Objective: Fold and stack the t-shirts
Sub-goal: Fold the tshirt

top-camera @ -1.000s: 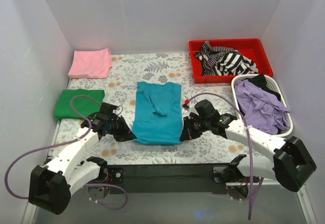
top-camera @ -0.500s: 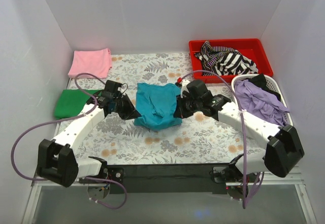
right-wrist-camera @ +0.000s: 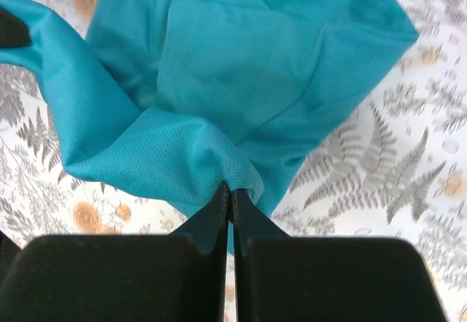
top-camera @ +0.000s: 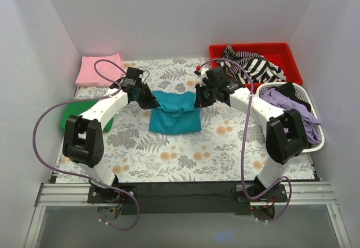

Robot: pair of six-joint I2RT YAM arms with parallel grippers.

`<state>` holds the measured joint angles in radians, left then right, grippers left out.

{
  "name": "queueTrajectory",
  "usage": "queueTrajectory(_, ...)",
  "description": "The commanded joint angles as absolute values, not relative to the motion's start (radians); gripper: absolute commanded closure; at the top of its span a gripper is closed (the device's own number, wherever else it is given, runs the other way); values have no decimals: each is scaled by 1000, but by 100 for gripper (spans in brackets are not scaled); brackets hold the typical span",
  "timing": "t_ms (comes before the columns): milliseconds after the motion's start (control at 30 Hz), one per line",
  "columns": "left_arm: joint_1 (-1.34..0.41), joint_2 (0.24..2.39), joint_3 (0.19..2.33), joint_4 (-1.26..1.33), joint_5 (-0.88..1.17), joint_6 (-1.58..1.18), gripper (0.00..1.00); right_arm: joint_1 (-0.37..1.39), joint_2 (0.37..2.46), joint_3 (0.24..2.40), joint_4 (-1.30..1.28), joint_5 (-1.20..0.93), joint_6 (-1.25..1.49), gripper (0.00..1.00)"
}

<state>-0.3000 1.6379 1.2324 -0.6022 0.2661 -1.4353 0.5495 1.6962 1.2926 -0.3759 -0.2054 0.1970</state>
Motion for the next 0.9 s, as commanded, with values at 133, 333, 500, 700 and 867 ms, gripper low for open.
queueTrajectory(133, -238, 1762, 1377, -549, 248, -1391, 100, 483, 1825, 1477, -359, -285, 144, 99)
queueTrajectory(333, -187, 1835, 1416, -506, 267, -1382, 100, 439, 1933, 1543, -353, -327, 132, 99)
queueTrajectory(500, -164, 1853, 1436, -468, 273, -1373, 100, 425, 1967, 1588, -339, -337, 121, 99)
queueTrajectory(700, -132, 1877, 1466, -408, 302, -1373, 100, 405, 2042, 1681, -336, -356, 118, 99)
queueTrajectory(867, -115, 1959, 1529, -376, 356, -1364, 100, 385, 2112, 1762, -325, -331, 123, 99)
